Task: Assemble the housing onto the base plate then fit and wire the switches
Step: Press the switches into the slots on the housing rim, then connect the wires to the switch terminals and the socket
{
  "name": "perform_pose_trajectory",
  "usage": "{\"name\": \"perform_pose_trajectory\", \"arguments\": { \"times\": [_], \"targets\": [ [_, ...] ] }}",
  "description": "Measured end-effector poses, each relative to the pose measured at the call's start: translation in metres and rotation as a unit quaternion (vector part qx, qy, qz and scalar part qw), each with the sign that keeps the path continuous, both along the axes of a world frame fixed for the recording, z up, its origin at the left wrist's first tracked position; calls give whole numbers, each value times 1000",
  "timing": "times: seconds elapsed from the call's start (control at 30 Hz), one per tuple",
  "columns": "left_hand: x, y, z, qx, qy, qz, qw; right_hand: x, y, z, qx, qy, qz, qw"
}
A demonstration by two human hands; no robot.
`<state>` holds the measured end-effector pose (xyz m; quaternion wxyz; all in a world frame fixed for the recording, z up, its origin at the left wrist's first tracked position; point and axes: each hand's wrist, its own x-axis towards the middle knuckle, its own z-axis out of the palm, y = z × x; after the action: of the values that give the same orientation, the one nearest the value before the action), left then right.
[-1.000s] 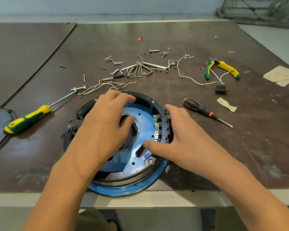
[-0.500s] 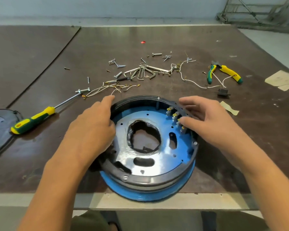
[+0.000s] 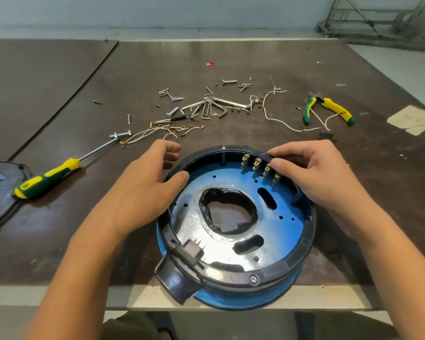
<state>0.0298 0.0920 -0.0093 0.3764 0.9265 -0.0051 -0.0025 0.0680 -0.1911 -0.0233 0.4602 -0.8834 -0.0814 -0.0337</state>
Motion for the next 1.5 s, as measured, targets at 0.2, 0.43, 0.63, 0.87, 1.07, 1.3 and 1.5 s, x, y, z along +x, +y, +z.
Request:
{"name": "perform_pose_trajectory", "arguments": {
  "times": [0.2, 0.43, 0.63, 0.87, 1.07, 1.3, 1.5],
  "targets": [
    [4, -15, -4, -46, -21, -50, 997, 6, 4, -2, 16, -4, 60, 998],
    [8, -22, -10, 33, -40, -33, 998, 21, 11, -1, -42, -43, 97, 993],
    [20, -28, -18, -18, -15, -9, 1000, 26, 17, -3, -4, -108, 55, 993],
    [31, -25, -23, -274, 42, 82, 957, 30, 11, -4, 55, -226, -36, 972],
    [51, -14, -36, -368, -15, 213, 905, 45, -8, -9, 84, -136, -91, 983],
    [65, 0, -62, -28, -86, 118, 989, 54, -20, -28, -173, -34, -92, 980],
    [68, 0, -64, -59, -91, 115, 987, 92, -19, -27, -228, -26, -60, 971]
  ]
}}
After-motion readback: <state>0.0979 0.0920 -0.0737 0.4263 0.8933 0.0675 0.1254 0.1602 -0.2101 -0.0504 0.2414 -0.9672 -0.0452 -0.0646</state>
